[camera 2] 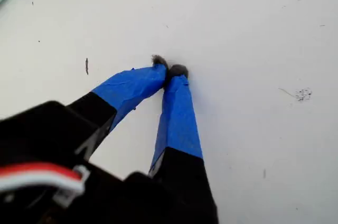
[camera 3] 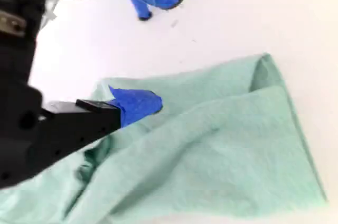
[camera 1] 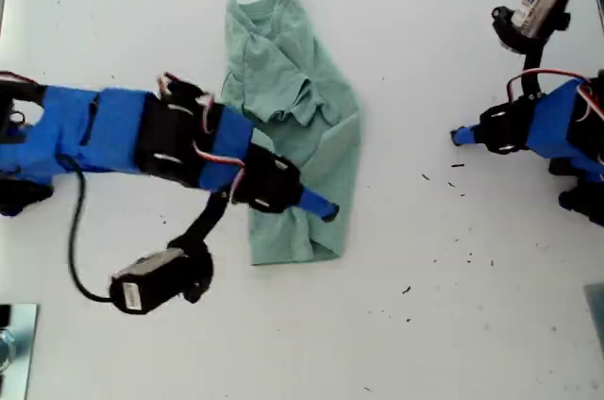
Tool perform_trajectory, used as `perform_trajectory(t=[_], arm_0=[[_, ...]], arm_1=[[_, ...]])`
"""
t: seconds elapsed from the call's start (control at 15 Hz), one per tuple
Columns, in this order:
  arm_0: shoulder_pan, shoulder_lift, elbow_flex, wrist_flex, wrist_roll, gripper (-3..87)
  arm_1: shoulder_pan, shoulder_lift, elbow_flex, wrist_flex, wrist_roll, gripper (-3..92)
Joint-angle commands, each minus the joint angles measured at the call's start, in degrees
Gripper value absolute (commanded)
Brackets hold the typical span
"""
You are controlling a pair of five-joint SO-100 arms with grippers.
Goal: Fold t shirt
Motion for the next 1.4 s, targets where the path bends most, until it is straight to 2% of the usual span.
perform_trajectory(t=[0.0,0.13,0.27,0.47,0.6,0.73,0.8,0.87,0.93,1.0,1.13,1.33], arm_0=[[-5.1,30.3,18.4,1.8,-0.3,26.1],[-9.9,57.7,54.1,-6.3,-1.5,18.5],[-9.8,79.0,82.3,-10.8,-7.6,10.4],[-1.7,98.1,106.5,-17.0,-20.0,3.4],[-0.4,101.7,110.6,-17.7,-21.8,-0.1],[-0.4,92.2,102.4,-15.3,-20.9,0.1],[0.8,83.2,92.9,-12.3,-20.7,4.6],[2.6,72.7,80.3,-7.8,-20.4,17.8],[4.4,60.6,65.9,-1.3,-20.1,23.1],[5.4,50.2,51.9,4.4,-19.2,23.5],[7.3,35.9,31.6,7.8,-15.8,23.3],[7.7,21.0,17.9,9.5,-13.1,25.0]], arm_1=[[-0.8,0.1,-0.2,0.6,0.6,2.5],[-0.6,0.2,-0.2,0.6,0.6,2.5],[-0.4,0.2,-0.2,0.6,0.6,2.5],[-0.3,0.1,-0.2,0.4,0.6,2.5],[-0.3,-0.2,-0.3,0.4,0.7,2.5],[-1.9,-3.3,-4.6,0.8,1.0,2.5],[-4.7,-9.1,-13.8,3.3,2.5,11.6],[-6.8,-18.5,-26.6,7.1,3.7,26.5],[-10.5,-27.8,-41.0,10.7,3.7,28.0],[-13.6,-35.7,-54.1,14.1,4.6,29.6],[-19.3,-51.2,-75.8,20.1,6.5,30.8],[-25.8,-72.1,-99.8,25.9,9.7,31.5]])
